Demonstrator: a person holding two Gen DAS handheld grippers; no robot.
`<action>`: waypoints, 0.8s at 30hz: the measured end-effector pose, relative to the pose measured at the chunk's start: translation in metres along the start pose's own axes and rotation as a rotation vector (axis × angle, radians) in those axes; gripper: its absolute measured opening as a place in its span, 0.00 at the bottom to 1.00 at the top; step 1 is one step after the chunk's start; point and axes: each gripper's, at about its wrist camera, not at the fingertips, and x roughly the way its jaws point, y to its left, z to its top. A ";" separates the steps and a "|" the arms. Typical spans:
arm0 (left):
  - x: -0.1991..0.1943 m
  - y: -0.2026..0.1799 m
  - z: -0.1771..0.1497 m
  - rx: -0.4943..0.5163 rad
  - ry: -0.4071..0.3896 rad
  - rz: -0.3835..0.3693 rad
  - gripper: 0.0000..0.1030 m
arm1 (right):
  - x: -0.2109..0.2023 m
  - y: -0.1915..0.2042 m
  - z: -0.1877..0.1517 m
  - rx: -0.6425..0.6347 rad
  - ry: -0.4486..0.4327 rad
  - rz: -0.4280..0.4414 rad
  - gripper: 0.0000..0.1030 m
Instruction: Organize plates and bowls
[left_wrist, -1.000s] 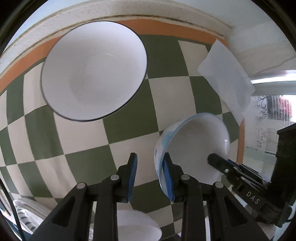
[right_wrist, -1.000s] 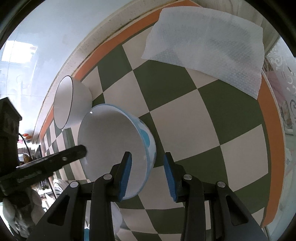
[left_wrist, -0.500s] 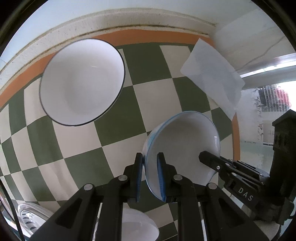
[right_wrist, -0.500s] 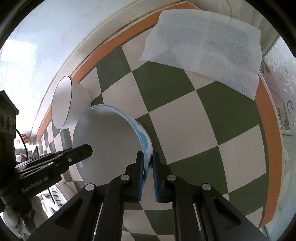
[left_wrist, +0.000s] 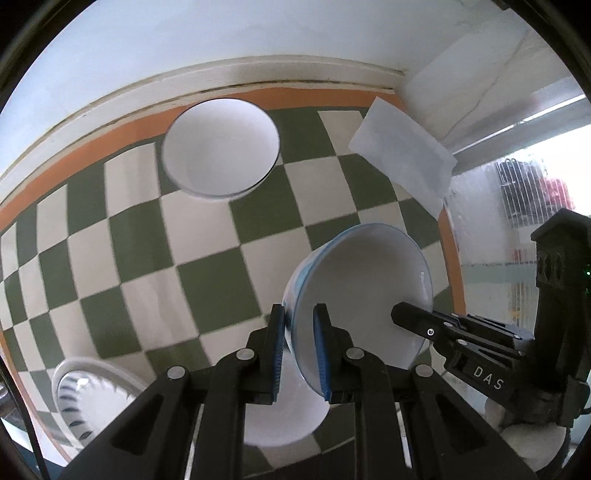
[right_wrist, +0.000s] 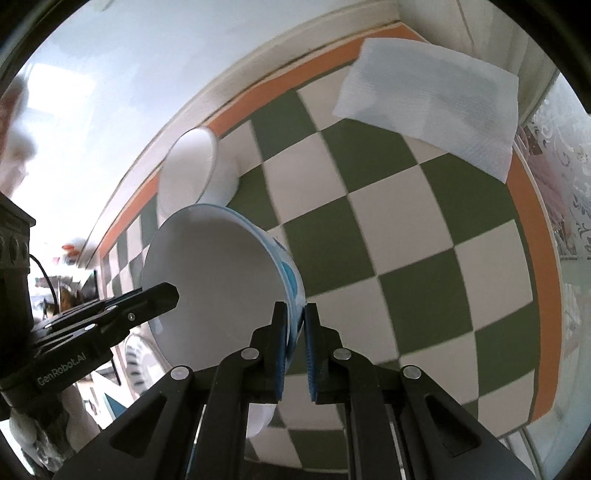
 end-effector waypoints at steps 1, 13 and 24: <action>-0.003 0.002 -0.005 -0.005 -0.002 -0.003 0.13 | -0.002 0.005 -0.007 -0.002 0.001 0.003 0.10; -0.021 0.040 -0.072 -0.051 0.030 -0.004 0.13 | 0.004 0.042 -0.074 -0.043 0.083 0.042 0.10; 0.004 0.057 -0.091 -0.095 0.093 -0.007 0.13 | 0.037 0.051 -0.098 -0.071 0.160 0.006 0.10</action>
